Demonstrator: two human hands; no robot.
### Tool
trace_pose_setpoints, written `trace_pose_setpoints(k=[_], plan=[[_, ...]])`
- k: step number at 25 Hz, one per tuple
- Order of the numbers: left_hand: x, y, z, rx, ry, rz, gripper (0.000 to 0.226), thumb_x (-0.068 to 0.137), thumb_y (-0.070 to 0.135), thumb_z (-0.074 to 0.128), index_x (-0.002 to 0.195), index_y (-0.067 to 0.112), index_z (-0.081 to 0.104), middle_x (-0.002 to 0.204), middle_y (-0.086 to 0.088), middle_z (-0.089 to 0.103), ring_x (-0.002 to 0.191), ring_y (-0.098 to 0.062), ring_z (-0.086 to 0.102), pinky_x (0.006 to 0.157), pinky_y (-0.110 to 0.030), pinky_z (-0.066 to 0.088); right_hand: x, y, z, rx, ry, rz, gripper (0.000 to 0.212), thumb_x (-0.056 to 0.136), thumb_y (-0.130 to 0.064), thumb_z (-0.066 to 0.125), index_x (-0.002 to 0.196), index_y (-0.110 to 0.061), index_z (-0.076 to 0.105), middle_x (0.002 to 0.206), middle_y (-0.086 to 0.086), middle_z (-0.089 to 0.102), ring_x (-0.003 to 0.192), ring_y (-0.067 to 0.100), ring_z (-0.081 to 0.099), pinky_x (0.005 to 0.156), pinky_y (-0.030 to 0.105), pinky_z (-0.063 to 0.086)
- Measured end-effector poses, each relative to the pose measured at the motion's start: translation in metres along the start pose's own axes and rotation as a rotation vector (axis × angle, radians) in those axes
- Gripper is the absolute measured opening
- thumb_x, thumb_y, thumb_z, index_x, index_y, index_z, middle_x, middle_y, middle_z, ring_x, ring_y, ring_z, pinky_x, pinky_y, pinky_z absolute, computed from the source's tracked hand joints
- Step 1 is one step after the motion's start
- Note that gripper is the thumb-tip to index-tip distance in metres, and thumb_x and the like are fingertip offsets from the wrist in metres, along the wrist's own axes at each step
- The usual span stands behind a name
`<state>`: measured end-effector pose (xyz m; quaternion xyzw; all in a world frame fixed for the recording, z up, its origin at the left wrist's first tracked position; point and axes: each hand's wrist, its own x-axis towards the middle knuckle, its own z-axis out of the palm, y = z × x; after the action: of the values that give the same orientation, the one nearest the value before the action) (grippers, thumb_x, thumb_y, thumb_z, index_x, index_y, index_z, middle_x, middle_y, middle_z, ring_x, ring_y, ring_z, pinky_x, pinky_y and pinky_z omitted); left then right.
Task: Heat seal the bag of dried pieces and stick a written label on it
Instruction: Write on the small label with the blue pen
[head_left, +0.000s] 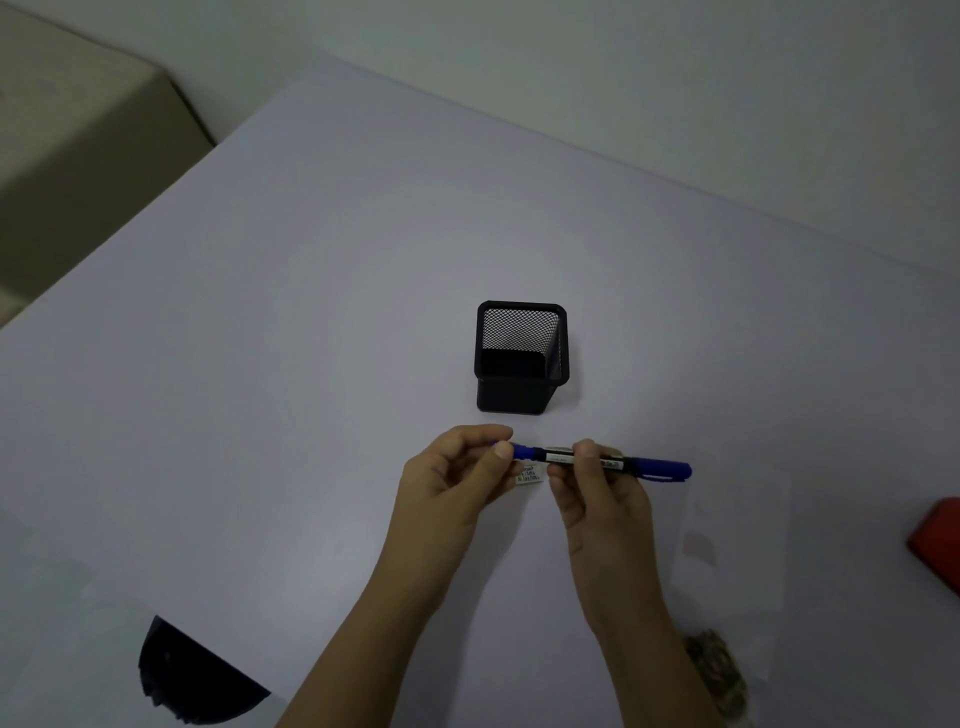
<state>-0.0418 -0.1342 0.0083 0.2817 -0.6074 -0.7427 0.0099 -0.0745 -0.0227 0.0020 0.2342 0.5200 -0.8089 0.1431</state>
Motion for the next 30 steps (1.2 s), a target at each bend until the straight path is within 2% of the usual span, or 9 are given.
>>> trace_pose_setpoints(k=[6, 13, 16, 18, 20, 22, 25, 28, 30], plan=[[-0.004, -0.003, 0.001, 0.002, 0.005, -0.007, 0.015, 0.088, 0.011, 0.056, 0.084, 0.02, 0.068, 0.067, 0.005, 0.073, 0.063, -0.007, 0.068, 0.061, -0.013, 0.053, 0.004, 0.002, -0.005, -0.173, -0.097, -0.091, 0.007, 0.087, -0.012, 0.052, 0.083, -0.012, 0.057, 0.065, -0.011, 0.069, 0.067, 0.003, 0.067, 0.062, 0.011, 0.052], [-0.006, -0.009, -0.001, -0.115, 0.082, -0.113, 0.017, 0.089, 0.017, 0.055, 0.086, 0.014, 0.071, 0.067, -0.002, 0.071, 0.062, -0.012, 0.065, 0.062, -0.019, 0.055, 0.008, 0.0, -0.006, -0.397, -0.252, -0.159, 0.009, 0.088, -0.006, 0.053, 0.089, -0.012, 0.06, 0.083, -0.001, 0.072, 0.081, 0.011, 0.069, 0.07, 0.015, 0.053], [-0.008, -0.009, 0.003, -0.213, 0.153, -0.056, 0.016, 0.088, 0.013, 0.055, 0.09, 0.013, 0.07, 0.076, -0.002, 0.074, 0.071, -0.012, 0.068, 0.067, -0.018, 0.056, 0.008, -0.009, 0.008, -0.388, -0.221, -0.172, 0.027, 0.086, -0.016, 0.058, 0.112, -0.021, 0.051, 0.1, -0.007, 0.066, 0.081, -0.001, 0.067, 0.068, 0.011, 0.051], [-0.007, -0.004, 0.004, -0.218, 0.172, 0.007, 0.015, 0.088, 0.011, 0.055, 0.09, 0.014, 0.069, 0.078, -0.001, 0.074, 0.075, -0.013, 0.069, 0.071, -0.019, 0.056, 0.012, -0.025, 0.012, -0.246, -0.131, -0.21, 0.028, 0.087, -0.026, 0.053, 0.114, -0.026, 0.045, 0.097, -0.009, 0.064, 0.072, -0.001, 0.064, 0.064, 0.011, 0.051], [-0.005, 0.004, 0.005, -0.124, 0.158, 0.103, 0.014, 0.088, 0.012, 0.056, 0.091, 0.017, 0.068, 0.079, 0.001, 0.074, 0.078, -0.013, 0.069, 0.072, -0.019, 0.055, 0.019, -0.045, 0.012, -0.141, -0.099, -0.288, 0.015, 0.093, -0.022, 0.045, 0.106, -0.027, 0.049, 0.085, -0.01, 0.07, 0.067, 0.0, 0.061, 0.066, 0.012, 0.051], [-0.002, 0.015, 0.006, 0.009, 0.152, 0.224, 0.014, 0.088, 0.017, 0.056, 0.094, 0.021, 0.068, 0.084, 0.004, 0.073, 0.082, -0.01, 0.068, 0.076, -0.018, 0.054, 0.027, -0.062, 0.015, -0.145, -0.132, -0.364, 0.014, 0.095, -0.015, 0.045, 0.1, -0.026, 0.052, 0.078, -0.013, 0.072, 0.069, -0.002, 0.061, 0.068, 0.011, 0.05], [0.013, 0.025, 0.006, 0.242, 0.221, 0.378, 0.031, 0.091, 0.031, 0.048, 0.121, 0.027, 0.056, 0.12, 0.015, 0.06, 0.108, 0.008, 0.055, 0.09, -0.008, 0.043, 0.047, -0.078, 0.025, -0.306, -0.134, -0.531, 0.016, 0.095, -0.012, 0.047, 0.101, -0.026, 0.052, 0.086, -0.008, 0.072, 0.087, -0.001, 0.065, 0.075, 0.014, 0.05], [0.039, 0.018, 0.005, 0.558, 0.159, 0.361, 0.052, 0.095, 0.019, 0.049, 0.143, 0.018, 0.031, 0.147, 0.001, 0.039, 0.131, -0.01, 0.04, 0.106, -0.015, 0.029, 0.066, -0.074, 0.034, -0.668, -0.097, -0.717, 0.016, 0.093, -0.012, 0.052, 0.107, -0.018, 0.055, 0.098, -0.003, 0.066, 0.081, -0.003, 0.065, 0.074, 0.012, 0.049], [0.051, 0.007, 0.008, 0.672, 0.077, 0.365, 0.06, 0.092, 0.01, 0.051, 0.146, 0.013, 0.024, 0.146, -0.006, 0.04, 0.129, -0.015, 0.042, 0.094, 0.003, 0.024, 0.075, -0.059, 0.039, -0.848, -0.152, -0.754, 0.021, 0.091, -0.01, 0.055, 0.112, -0.011, 0.057, 0.1, 0.002, 0.064, 0.072, -0.005, 0.062, 0.061, 0.004, 0.046]])
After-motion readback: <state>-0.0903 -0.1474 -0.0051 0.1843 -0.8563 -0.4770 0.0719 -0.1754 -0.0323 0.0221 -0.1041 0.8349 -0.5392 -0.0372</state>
